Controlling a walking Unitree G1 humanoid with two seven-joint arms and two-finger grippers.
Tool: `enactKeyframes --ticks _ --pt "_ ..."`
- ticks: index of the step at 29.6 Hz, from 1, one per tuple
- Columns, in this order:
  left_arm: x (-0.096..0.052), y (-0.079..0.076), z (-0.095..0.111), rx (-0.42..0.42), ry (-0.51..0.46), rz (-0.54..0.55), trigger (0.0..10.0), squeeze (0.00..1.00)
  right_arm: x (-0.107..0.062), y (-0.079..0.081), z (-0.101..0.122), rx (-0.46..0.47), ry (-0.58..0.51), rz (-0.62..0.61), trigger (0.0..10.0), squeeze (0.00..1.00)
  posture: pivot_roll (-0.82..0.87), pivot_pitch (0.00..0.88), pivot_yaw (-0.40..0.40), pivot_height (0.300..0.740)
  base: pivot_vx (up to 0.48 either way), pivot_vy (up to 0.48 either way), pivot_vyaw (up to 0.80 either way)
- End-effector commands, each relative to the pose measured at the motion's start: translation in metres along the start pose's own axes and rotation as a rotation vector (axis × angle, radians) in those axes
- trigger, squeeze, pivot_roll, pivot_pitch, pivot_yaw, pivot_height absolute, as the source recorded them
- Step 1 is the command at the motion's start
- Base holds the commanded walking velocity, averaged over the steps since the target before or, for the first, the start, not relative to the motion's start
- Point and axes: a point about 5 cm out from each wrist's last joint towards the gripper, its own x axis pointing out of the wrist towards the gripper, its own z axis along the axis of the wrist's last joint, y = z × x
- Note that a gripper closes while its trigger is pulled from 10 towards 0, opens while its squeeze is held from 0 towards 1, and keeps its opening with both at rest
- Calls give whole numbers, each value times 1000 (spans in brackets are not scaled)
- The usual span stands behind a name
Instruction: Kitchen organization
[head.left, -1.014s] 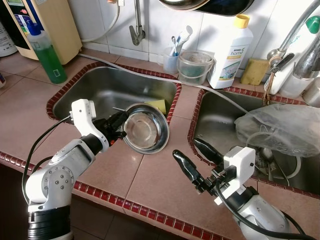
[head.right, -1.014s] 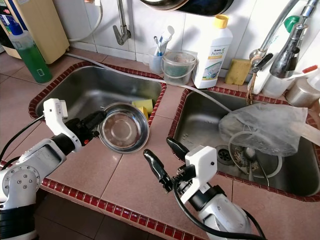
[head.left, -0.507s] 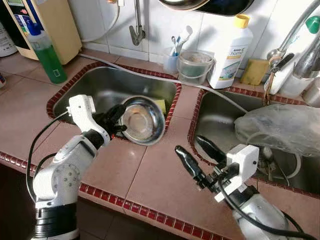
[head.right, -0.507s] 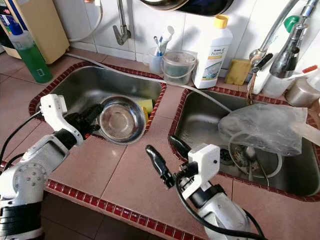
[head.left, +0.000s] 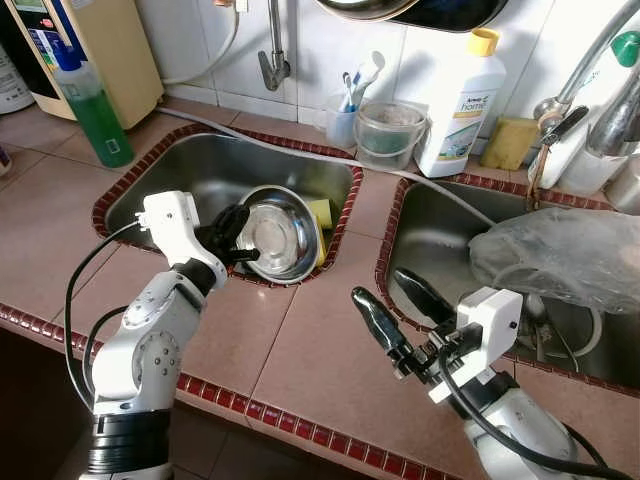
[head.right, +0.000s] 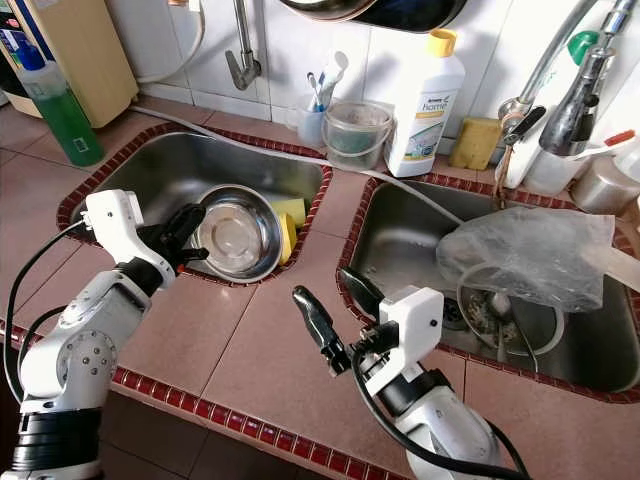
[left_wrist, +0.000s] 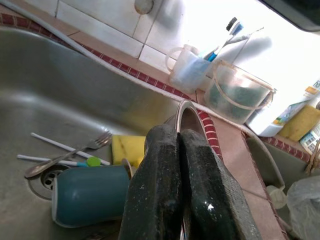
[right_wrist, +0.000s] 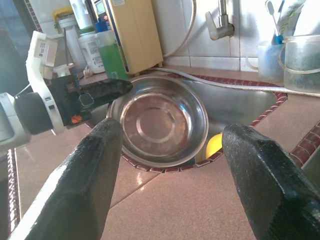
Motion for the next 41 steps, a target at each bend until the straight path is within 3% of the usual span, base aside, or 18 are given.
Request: enactKeyframes --ticks 1,15,31,41 --pt "-1 2 -6 7 7 18 10000 0 -2 3 3 5 -8 1 10000 0 -90 159 31 740 0 0 0" --pt "2 -7 -7 -50 -70 -16 10000 0 -12 20 5 60 -2 13 10000 0 -115 199 20 740 0 0 0" --pt "-9 3 7 -22 -127 -5 10000 0 -31 42 11 148 45 31 10000 0 -113 298 16 740 0 0 0" --pt "-4 11 18 -10 -177 21 10000 0 -40 50 12 175 78 38 10000 0 -127 324 15 740 0 0 0"
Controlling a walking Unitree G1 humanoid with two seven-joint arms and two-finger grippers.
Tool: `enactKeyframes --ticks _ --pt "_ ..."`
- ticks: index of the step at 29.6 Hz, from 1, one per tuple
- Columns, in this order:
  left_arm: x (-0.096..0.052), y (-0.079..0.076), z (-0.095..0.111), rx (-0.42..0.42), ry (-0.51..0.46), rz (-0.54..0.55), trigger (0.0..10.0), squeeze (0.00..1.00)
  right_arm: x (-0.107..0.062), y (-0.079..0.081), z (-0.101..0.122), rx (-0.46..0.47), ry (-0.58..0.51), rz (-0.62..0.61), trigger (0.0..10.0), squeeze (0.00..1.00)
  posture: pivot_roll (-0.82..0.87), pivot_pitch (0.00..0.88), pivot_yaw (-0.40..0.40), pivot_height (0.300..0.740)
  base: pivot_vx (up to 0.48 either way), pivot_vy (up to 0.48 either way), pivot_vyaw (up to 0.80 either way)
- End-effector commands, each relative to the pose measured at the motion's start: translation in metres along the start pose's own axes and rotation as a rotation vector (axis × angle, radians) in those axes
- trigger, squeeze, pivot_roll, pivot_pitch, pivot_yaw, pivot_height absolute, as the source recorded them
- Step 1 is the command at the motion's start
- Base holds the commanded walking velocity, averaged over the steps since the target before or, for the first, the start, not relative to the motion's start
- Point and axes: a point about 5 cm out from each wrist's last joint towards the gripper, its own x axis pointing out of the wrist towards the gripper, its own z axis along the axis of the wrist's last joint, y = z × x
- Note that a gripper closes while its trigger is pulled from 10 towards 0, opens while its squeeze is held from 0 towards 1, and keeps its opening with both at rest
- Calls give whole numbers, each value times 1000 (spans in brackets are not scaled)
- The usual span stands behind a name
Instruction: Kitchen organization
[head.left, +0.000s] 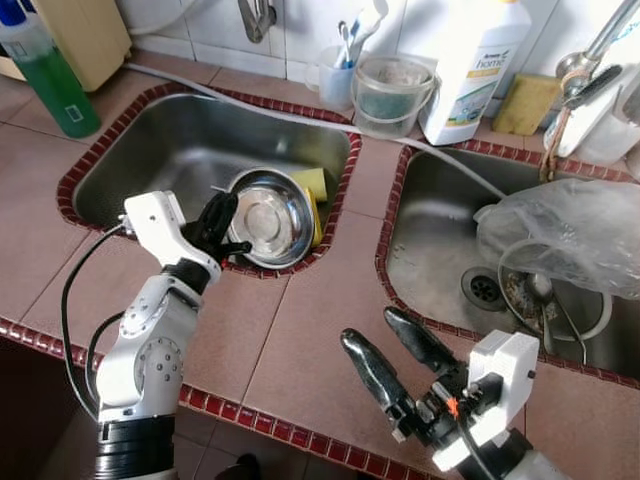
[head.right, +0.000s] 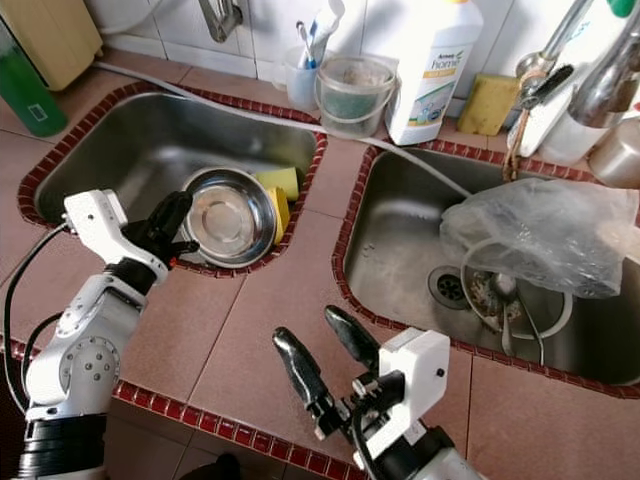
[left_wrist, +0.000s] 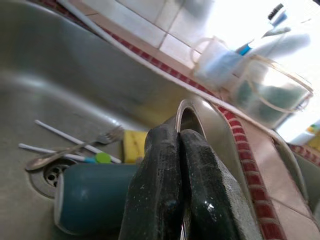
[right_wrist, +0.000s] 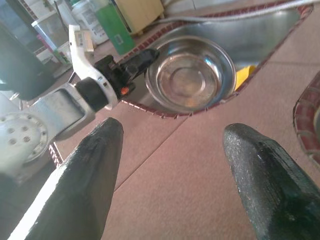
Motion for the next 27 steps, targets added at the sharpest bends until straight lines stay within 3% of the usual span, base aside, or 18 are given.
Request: enactKeyframes --ticks 1,6,23,24,25,26,27 --pt "0 5 4 31 -22 27 10000 0 -4 7 4 9 1 11 10000 0 -130 333 13 740 0 0 0" --pt "-1 13 1 39 -11 75 10000 0 -8 9 5 15 9 -4 10000 0 -141 352 13 740 0 0 0" --pt "-5 19 -5 35 10 86 10000 0 -14 11 9 21 12 -27 10000 0 -156 374 21 740 0 0 0" --pt "-6 20 -5 30 14 88 10000 729 -14 11 9 20 12 -29 10000 0 -156 375 22 740 0 0 0" --pt "-6 20 -5 30 14 88 10000 729 -14 11 9 20 12 -29 10000 0 -156 375 22 740 0 0 0" --pt "-6 19 -5 18 11 72 10000 1000 -14 11 9 21 13 -30 10000 0 -155 375 24 740 0 0 0" --pt "-6 19 -5 17 14 71 10000 1000 -14 11 9 21 13 -31 10000 0 -155 373 24 740 0 0 0"
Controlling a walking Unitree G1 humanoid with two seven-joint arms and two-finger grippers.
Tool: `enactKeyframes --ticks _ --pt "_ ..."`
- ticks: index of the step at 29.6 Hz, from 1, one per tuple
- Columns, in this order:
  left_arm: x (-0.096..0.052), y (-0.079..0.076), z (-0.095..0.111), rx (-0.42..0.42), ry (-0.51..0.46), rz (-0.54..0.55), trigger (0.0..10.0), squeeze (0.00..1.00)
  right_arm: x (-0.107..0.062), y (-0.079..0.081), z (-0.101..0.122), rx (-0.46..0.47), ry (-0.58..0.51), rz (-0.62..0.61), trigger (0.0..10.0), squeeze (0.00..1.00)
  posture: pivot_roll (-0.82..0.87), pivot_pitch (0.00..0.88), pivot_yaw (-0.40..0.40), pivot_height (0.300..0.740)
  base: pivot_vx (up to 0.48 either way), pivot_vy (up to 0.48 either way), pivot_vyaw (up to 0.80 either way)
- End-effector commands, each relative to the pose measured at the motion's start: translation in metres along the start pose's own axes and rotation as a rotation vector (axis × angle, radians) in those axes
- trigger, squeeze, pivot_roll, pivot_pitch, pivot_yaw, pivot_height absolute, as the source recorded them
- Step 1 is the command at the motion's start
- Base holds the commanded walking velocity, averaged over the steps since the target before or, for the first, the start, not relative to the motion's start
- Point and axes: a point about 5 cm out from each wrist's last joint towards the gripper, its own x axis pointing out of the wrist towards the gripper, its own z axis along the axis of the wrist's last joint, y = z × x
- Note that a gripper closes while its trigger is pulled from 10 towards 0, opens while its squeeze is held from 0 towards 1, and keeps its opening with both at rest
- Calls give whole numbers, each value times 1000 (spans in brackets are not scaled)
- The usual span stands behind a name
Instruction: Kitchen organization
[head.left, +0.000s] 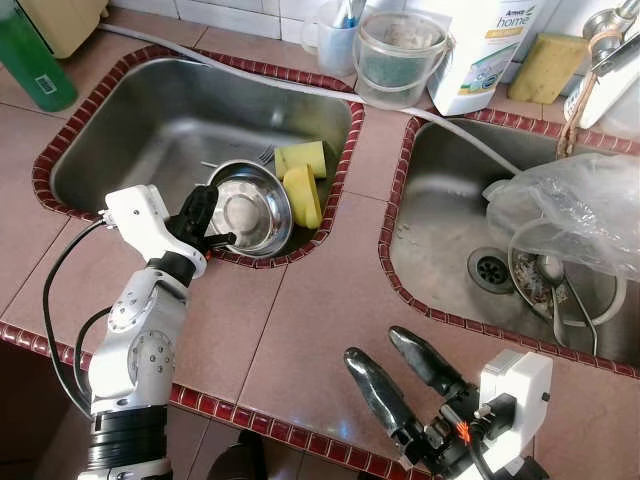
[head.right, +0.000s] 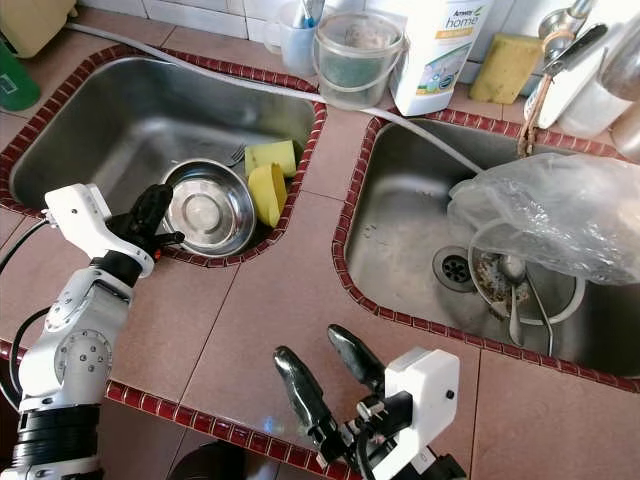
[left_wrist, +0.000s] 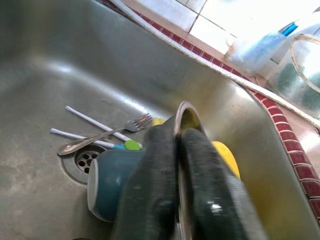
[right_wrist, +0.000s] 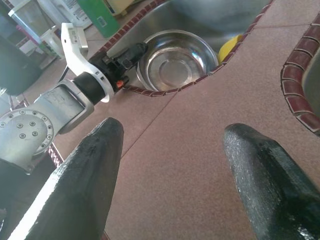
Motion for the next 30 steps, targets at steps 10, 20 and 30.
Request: enactKeyframes --ticks 10,20,30 --pt "-6 9 -7 -44 32 5 10000 1000 -2 3 4 -4 -13 4 10000 0 -155 362 29 740 0 0 0" --pt "-9 13 -2 212 46 -39 10000 1000 7 -2 4 -19 -45 1 10000 0 -124 332 39 740 0 0 0" --pt "-13 15 11 364 2 -69 10000 1000 25 -10 7 -27 -95 25 10000 0 -89 284 37 740 0 0 0"
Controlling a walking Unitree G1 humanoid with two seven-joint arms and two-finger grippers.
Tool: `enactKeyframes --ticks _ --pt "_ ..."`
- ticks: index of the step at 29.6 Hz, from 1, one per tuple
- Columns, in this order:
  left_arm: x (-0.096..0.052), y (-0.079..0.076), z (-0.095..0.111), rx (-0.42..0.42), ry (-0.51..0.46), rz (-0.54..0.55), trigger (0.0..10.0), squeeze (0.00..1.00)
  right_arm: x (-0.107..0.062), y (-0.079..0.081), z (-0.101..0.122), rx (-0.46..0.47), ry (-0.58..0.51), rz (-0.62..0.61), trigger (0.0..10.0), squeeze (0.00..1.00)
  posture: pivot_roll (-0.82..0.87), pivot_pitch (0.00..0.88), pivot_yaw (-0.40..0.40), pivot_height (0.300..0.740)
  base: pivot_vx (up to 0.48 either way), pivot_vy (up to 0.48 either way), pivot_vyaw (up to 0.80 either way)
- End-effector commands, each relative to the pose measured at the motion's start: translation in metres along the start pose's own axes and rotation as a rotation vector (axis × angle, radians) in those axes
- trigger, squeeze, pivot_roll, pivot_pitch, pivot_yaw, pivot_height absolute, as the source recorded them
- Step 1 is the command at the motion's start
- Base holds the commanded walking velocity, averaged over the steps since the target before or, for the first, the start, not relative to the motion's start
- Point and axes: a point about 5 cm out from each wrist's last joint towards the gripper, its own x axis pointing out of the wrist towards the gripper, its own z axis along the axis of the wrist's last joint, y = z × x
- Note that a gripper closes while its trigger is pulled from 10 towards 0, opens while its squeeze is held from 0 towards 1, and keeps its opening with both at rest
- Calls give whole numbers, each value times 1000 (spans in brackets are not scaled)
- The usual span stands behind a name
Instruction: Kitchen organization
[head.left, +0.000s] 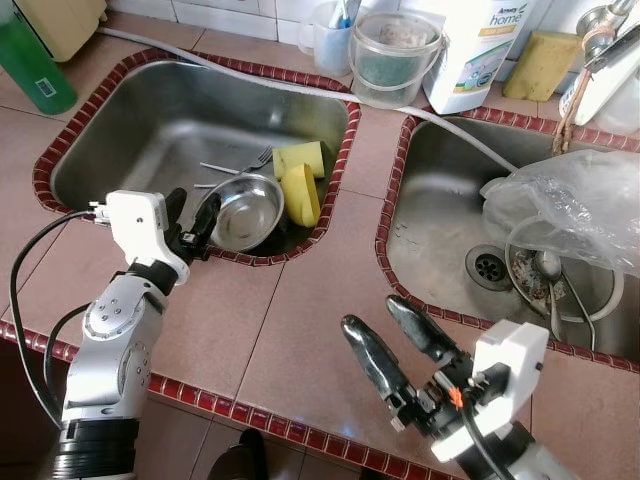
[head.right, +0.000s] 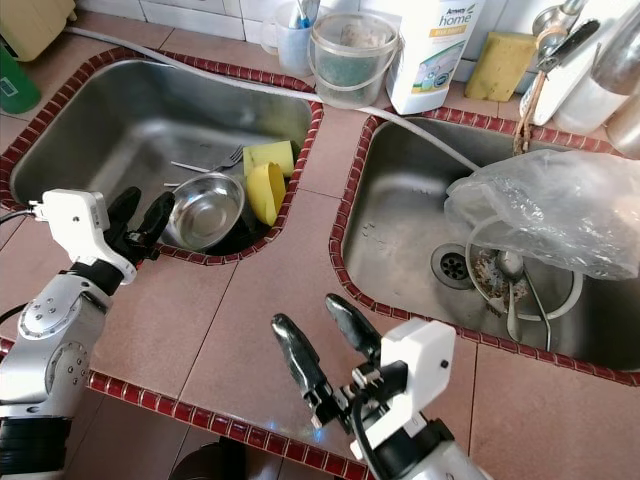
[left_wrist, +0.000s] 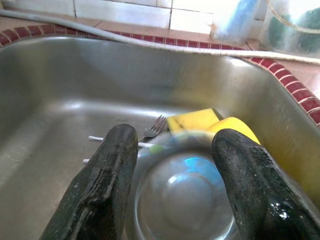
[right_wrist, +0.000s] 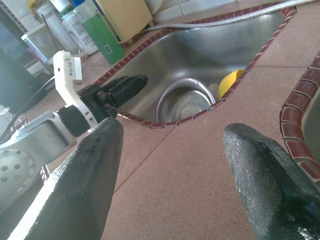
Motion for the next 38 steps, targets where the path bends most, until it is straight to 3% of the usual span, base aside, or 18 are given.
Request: enactKeyframes --ticks 1,5,6,11,12,13,14,15,16,19,25,38 --pt "-2 3 7 -21 -30 17 10000 1000 -1 -3 -2 3 5 -8 10000 0 -87 277 35 740 0 0 0" --pt "-3 -6 16 -35 -66 -12 10000 1000 5 -8 -2 -12 -11 -11 10000 0 -76 256 28 740 0 0 0" --pt "-6 -12 16 -50 -69 -16 10000 0 8 -11 -1 -27 -23 -21 10000 0 -75 246 30 740 0 0 0" --pt "-11 -17 15 -84 -70 -20 10000 0 12 -17 -1 -38 -40 -43 10000 0 -71 234 28 740 0 0 0" --pt "-18 -26 9 -95 -51 -26 10000 0 18 -27 0 -63 -66 -87 10000 27 -66 210 29 740 0 0 0" --pt "-23 -32 6 -119 -43 -33 10000 0 23 -37 1 -87 -93 -140 10000 310 -65 204 30 740 0 0 0" --pt "-26 -35 3 -149 -31 -35 10000 820 26 -42 2 -83 -110 -165 10000 784 -64 196 29 740 0 0 0" --pt "-28 -38 2 -166 -33 -39 10000 1000 27 -45 4 -98 -125 -192 10000 906 -64 192 30 740 0 0 0" --pt "-29 -40 1 -171 -33 -41 10000 1000 29 -50 5 -109 -138 -221 10000 1000 -63 185 30 740 0 0 0" --pt "-31 -48 1 -163 -39 -63 10000 1000 33 -67 7 -202 -173 -325 10000 1000 -59 161 24 740 0 0 0" --pt "-34 -54 -5 -133 -28 -57 10000 1000 41 -86 8 -252 -214 -417 10000 1000 -59 134 16 740 0 0 0" --pt "-39 -48 -18 -133 -19 19 10000 1000 52 -105 -7 -336 -200 -429 10000 1000 -39 77 -1 740 0 0 0"
